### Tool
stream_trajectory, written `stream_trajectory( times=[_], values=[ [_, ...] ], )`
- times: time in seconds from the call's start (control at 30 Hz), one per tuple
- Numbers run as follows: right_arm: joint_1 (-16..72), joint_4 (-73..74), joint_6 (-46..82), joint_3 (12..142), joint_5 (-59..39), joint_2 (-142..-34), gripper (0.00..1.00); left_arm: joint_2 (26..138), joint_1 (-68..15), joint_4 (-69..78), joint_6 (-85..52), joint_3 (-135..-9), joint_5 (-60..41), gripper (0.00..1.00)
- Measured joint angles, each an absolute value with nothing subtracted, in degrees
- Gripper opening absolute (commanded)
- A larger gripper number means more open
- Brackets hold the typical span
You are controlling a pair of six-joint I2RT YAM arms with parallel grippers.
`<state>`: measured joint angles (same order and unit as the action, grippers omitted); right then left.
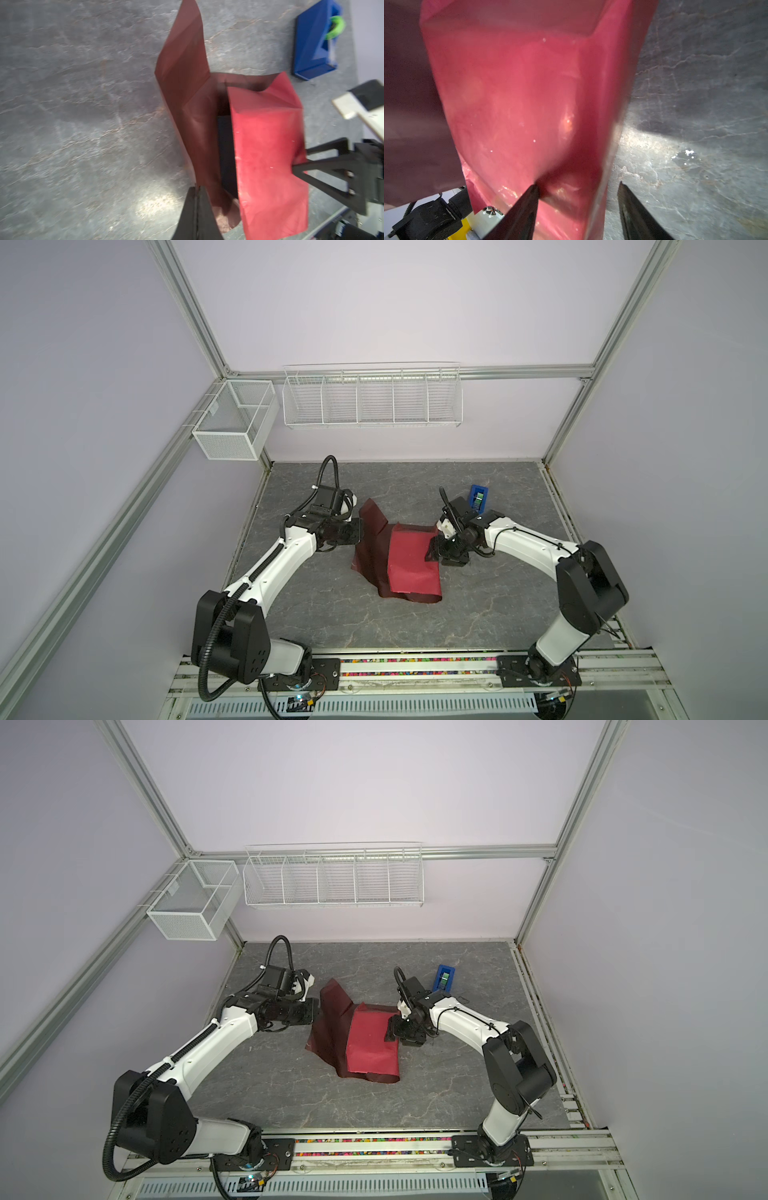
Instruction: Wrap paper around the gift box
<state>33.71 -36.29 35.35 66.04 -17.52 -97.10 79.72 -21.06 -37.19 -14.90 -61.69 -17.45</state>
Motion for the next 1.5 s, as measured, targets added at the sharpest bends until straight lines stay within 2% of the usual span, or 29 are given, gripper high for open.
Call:
stream_trajectory(
  times=[0.27, 0.47, 0.9, 1.27, 1.5],
  values=[
    [34.30, -36.14, 35.55, 66.04, -17.39, -97.12, 0.63, 78.52, -26.59, -38.59, -15.05, -63.57, -19.99, 0.00],
    [34.35, -36.14, 35.64, 66.04, -17.39, -97.12, 0.63, 78.96, -29.28, -37.06, -20.45, -64.29, -22.33, 0.00],
    [34.68, -34.39, 38.46, 65.76, -17.37, -97.19, 0.63, 79.35, -29.82, -19.73, -39.68, -56.97, -31.35, 0.00],
    [34.76, -31.83, 40.51, 64.88, -17.41, -97.19, 0.63, 79.64, -30.44, -16.69, -43.53, -56.97, -31.97, 0.00],
    [34.87, -30.98, 40.73, 64.60, -17.43, -97.19, 0.63, 84.51, -33.32, -16.51, -43.64, -58.06, -33.58, 0.00]
  ],
)
